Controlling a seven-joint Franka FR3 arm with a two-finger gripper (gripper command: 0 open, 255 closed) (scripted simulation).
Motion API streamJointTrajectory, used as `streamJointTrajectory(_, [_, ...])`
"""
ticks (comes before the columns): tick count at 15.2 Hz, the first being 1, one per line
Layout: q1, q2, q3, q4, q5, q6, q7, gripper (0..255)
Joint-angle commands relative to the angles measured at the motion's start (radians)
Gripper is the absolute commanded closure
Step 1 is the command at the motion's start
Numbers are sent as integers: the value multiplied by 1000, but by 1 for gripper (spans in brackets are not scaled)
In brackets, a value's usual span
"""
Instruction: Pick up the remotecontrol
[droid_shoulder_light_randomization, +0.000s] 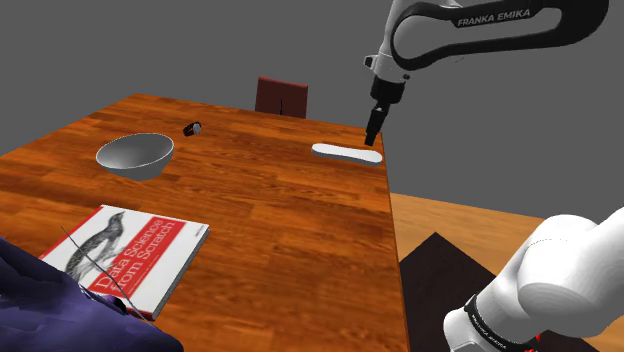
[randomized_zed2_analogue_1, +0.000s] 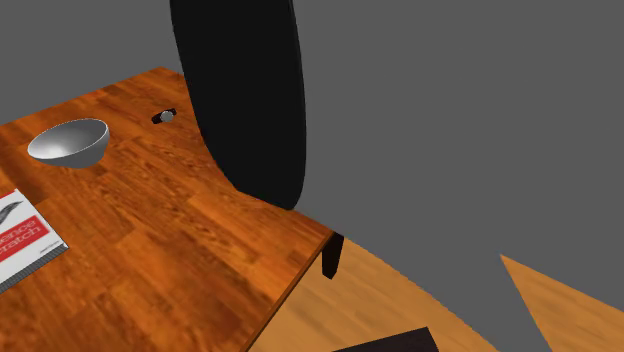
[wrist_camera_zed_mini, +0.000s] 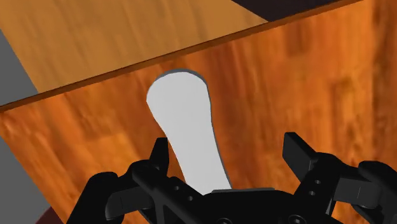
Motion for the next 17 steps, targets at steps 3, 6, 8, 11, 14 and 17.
streamJointTrajectory(3, [25, 157, -6, 81, -14, 56, -119, 0])
streamJointTrajectory(6, [36, 242, -2, 134, -21, 79, -177, 0])
streamJointTrajectory(8, [35, 249, -2, 113, -20, 105, -177, 0])
streamJointTrajectory(11, [35, 260, -3, 85, -20, 145, -177, 0])
streamJointTrajectory(14, [35, 272, -3, 62, -19, 179, -178, 0])
streamJointTrajectory(17, [35, 272, -3, 63, -19, 178, -177, 255])
